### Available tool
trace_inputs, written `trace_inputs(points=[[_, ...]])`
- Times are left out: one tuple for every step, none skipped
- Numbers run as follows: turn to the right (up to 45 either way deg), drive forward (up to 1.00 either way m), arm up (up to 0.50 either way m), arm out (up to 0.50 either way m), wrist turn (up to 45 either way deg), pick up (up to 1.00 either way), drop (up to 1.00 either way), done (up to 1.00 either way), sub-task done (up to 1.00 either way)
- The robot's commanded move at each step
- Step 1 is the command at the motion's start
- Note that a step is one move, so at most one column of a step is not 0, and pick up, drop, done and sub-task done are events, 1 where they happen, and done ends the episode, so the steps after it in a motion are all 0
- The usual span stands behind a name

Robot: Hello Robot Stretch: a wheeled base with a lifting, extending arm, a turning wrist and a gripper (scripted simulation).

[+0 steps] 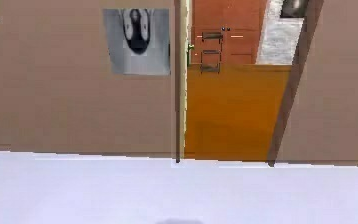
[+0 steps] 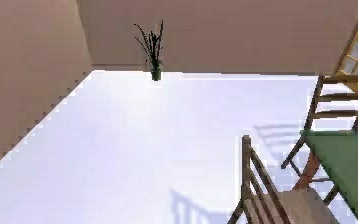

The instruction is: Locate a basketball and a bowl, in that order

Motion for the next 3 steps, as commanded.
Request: trace_inputs(points=[[42.0, 0.0, 0.0, 0.0, 0.0, 0.0, 0.0, 0.0, 0.0], [0.0, 0.2, 0.0, 0.0, 0.0, 0.0, 0.0, 0.0, 0.0], [45.0, 0.0, 0.0, 0.0, 0.0, 0.0, 0.0, 0.0, 0.0]])
